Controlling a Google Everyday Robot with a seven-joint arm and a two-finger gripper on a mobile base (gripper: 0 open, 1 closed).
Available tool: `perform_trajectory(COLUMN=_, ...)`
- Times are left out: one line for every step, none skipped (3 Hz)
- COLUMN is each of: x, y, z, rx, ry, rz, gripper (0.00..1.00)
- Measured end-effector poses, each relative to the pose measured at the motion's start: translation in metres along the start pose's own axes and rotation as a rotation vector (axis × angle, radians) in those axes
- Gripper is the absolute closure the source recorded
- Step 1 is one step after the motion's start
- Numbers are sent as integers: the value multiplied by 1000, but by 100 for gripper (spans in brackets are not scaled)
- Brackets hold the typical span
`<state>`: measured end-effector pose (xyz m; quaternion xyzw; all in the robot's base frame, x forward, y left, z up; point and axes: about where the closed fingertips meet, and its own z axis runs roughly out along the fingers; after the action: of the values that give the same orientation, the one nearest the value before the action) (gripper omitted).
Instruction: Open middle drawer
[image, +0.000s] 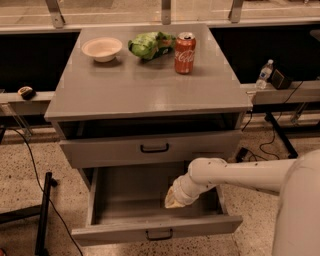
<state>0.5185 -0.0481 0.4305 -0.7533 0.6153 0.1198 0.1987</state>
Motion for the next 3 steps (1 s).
perform_trajectory(x=-2, y=16, z=35, rx=-94, ry=3, rz=27, gripper=100)
perform_trajectory(x=-7, y=43, z=47, rx=-199, ry=8, rz=11, gripper=100)
perform_trajectory(x=-12, y=68, z=47, rx=-298, ry=17, rz=-31, gripper=100)
